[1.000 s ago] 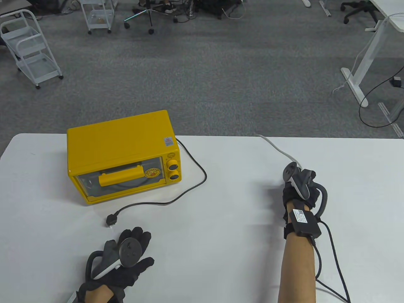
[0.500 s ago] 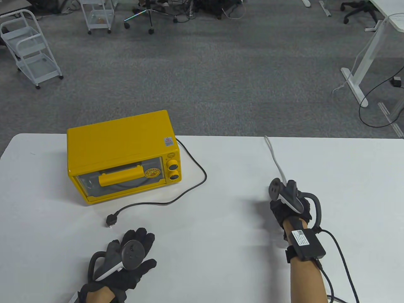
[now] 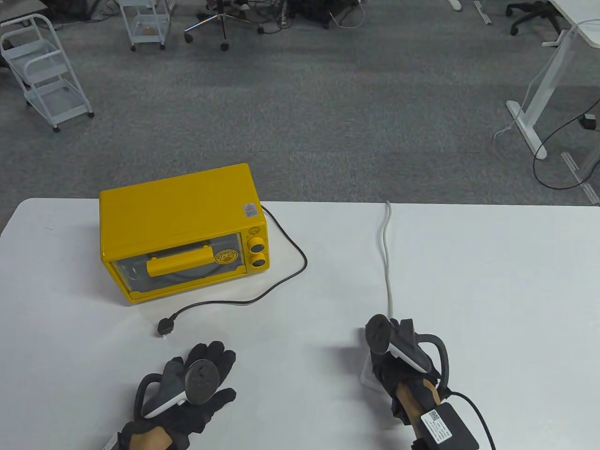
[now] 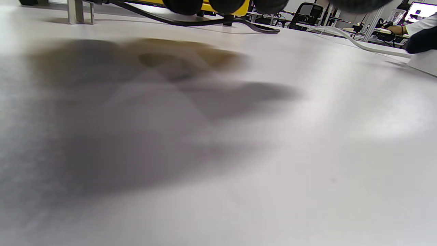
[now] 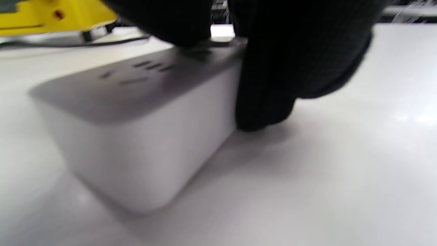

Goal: Plug the oven into the power strip

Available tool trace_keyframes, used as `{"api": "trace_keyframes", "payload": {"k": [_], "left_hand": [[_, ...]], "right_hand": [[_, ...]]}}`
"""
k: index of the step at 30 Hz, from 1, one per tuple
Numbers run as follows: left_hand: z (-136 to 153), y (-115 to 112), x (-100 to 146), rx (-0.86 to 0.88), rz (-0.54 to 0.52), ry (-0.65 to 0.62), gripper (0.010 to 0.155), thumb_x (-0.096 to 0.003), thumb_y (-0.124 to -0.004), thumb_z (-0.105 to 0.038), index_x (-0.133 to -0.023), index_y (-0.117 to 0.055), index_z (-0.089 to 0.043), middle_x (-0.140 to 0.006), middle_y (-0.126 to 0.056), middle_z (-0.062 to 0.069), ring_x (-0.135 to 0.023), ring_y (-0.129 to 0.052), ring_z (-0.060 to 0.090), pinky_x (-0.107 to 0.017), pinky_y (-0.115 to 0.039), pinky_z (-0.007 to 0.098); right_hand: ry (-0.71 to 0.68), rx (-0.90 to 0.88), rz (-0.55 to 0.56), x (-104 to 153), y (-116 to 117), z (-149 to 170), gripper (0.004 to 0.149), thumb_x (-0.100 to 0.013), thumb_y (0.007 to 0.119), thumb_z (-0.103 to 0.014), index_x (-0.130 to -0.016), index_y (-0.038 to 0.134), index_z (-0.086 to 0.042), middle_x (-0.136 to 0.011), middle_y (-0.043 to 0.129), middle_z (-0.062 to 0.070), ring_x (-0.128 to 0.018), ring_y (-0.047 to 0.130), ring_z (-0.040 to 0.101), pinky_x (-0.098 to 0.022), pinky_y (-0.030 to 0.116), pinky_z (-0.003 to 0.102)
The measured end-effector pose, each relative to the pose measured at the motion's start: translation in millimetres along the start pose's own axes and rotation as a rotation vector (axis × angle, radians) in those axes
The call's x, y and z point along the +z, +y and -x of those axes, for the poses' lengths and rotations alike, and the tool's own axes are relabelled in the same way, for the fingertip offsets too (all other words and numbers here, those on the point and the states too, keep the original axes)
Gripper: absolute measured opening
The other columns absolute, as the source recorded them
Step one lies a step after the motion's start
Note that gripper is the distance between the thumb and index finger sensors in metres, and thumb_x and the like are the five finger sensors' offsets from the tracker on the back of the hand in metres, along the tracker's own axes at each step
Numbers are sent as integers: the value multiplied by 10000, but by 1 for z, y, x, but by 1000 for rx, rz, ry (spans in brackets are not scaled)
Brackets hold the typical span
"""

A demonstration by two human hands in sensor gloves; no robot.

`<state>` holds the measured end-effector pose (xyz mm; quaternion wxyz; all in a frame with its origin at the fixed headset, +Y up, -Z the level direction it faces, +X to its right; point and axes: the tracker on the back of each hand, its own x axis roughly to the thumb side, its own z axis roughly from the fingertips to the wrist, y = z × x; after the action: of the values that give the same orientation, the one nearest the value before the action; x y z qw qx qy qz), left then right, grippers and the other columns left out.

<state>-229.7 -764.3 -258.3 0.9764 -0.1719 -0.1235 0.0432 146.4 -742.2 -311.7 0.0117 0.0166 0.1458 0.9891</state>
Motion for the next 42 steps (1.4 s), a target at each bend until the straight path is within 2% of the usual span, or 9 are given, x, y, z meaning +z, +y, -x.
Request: {"api": "trace_keyframes", "payload": {"k": [3,8,12,17,22,28,31,37,42], "left_hand": [[3,1,0,13,-1,9,809,-426,-558,-629,-1166,-350,-378,-1313,-248,-20,-1222,-338,371,-791,-383,706],[11,3,0,43,-2,32,803,-431,-563,-622,-1167,-353,-378,-1314,-246,-17,-1223,-325,373,-792,-370,710],[16,5,1,61,-16,47,798,-433,-566,-619,-1166,-355,-381,-1314,-246,-18,-1224,-319,373,-794,-364,710],[25,10,2,75,-44,72,795,-435,-568,-616,-1166,-362,-380,-1315,-248,-19,-1224,-320,374,-793,-362,712],[39,18,5,107,-95,122,791,-439,-572,-613,-1167,-368,-380,-1318,-257,-21,-1226,-321,373,-793,-363,713],[73,33,11,184,-211,259,759,-466,-620,-568,-1169,-405,-376,-1327,-282,-24,-1228,-329,372,-799,-363,711],[91,32,8,210,-212,319,756,-475,-639,-549,-1170,-400,-375,-1328,-281,-24,-1228,-321,374,-802,-358,712],[107,32,-15,172,-258,380,692,-493,-666,-500,-1156,-484,-416,-1333,-304,-22,-1227,-341,365,-811,-382,697],[105,22,-37,52,-211,403,627,-501,-674,-474,-1114,-544,-503,-1333,-320,-33,-1227,-366,360,-818,-417,679]], "right_hand": [[-48,-1,-37,10,3,-17,620,-483,727,-127,-1065,592,-291,-1135,499,236,-624,1043,297,-472,910,391],[-201,-74,-96,20,8,-51,652,-469,781,-118,-1064,585,-301,-1140,545,233,-633,1069,245,-496,931,367],[-251,-66,-122,25,9,-78,688,-466,802,-141,-1081,514,-252,-1135,559,236,-678,1058,220,-534,922,362],[-280,-58,-67,23,9,-105,733,-432,843,-285,-1086,536,-158,-1045,682,215,-655,1067,189,-528,924,346],[-233,-33,63,17,14,-122,726,-387,839,-462,-1044,695,-189,-888,836,165,-577,1068,174,-469,914,358],[-194,23,70,14,13,-132,711,-378,810,-521,-1029,712,-251,-829,886,125,-517,1070,153,-438,910,358],[-194,-19,90,13,15,-132,709,-382,807,-519,-1032,704,-256,-831,874,127,-526,1058,157,-444,901,367],[-187,-21,93,15,17,-133,708,-389,797,-512,-1041,684,-260,-842,860,128,-541,1046,167,-455,891,375],[-188,-36,96,15,18,-132,709,-391,795,-514,-1045,675,-265,-846,850,127,-546,1038,166,-459,886,378]]}}
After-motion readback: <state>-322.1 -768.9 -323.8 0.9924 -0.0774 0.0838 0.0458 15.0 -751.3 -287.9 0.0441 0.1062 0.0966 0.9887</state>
